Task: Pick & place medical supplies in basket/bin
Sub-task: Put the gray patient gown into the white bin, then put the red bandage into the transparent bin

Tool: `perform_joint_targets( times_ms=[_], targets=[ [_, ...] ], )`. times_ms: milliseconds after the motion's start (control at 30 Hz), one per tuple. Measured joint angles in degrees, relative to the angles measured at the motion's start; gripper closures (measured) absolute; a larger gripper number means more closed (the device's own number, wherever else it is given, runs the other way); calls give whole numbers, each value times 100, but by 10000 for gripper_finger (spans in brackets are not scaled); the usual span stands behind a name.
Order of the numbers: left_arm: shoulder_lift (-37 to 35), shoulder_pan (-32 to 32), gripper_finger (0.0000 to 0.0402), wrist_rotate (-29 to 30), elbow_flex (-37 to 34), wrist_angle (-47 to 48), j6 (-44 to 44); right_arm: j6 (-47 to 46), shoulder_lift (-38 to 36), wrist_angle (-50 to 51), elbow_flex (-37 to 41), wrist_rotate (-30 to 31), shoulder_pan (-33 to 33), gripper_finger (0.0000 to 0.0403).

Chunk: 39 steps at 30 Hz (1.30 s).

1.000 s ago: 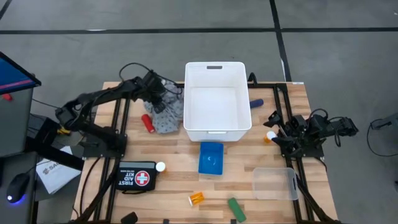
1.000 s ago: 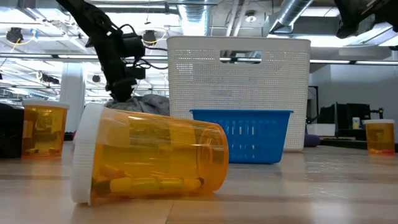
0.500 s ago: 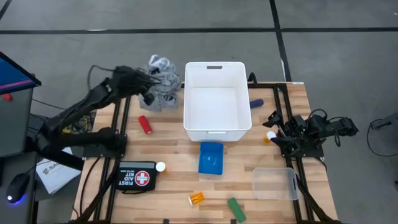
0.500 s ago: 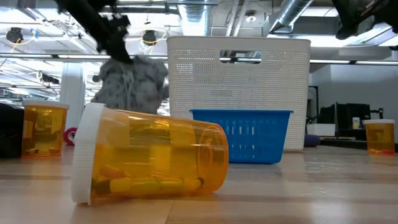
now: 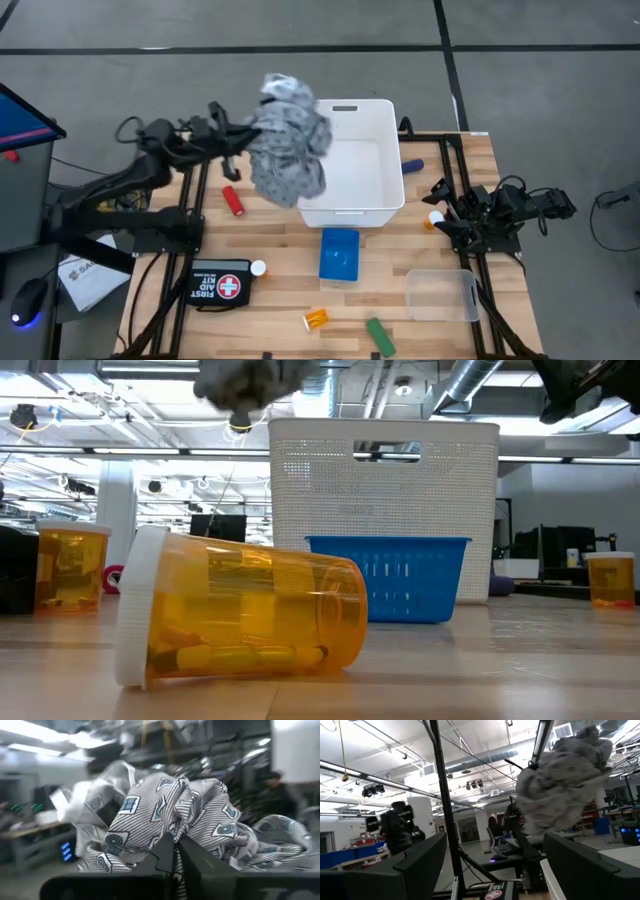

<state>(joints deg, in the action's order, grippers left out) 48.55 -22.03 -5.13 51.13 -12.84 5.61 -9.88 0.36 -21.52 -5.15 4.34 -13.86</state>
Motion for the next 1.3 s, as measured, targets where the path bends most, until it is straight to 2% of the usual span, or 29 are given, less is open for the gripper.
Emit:
perform_joint_targets(
  times_ms=[133,267,433,600,800,933,1033,1167,1300],
  targets=[
    [961,323,401,50,99,-1271,167,45,0,0,2,0,-1,75],
    [2113,322,401,125,653,-1905,147,46,0,0,2,0,-1,75],
    [3400,322,399,304,1626,-1744,156,93,0,0,1,-12,-1,75],
    [4002,219,366,1072,2278,-871,179,130,0,2,2,-179,-1,75],
    [3808,101,282,1127,2382,-158,136,132,0,26,2,-289,-1,75],
    [3350,250,226,1114,2390,323,306,193,0,51,2,-289,-1,75],
    [2930,392,193,1117,2391,1037,511,191,0,81,2,-289,-5,75],
    [2330,610,168,1410,2387,2222,568,191,0,163,2,-290,-5,75],
    [1789,909,163,1687,2385,3888,457,176,0,319,2,-346,-5,75]
  ],
)
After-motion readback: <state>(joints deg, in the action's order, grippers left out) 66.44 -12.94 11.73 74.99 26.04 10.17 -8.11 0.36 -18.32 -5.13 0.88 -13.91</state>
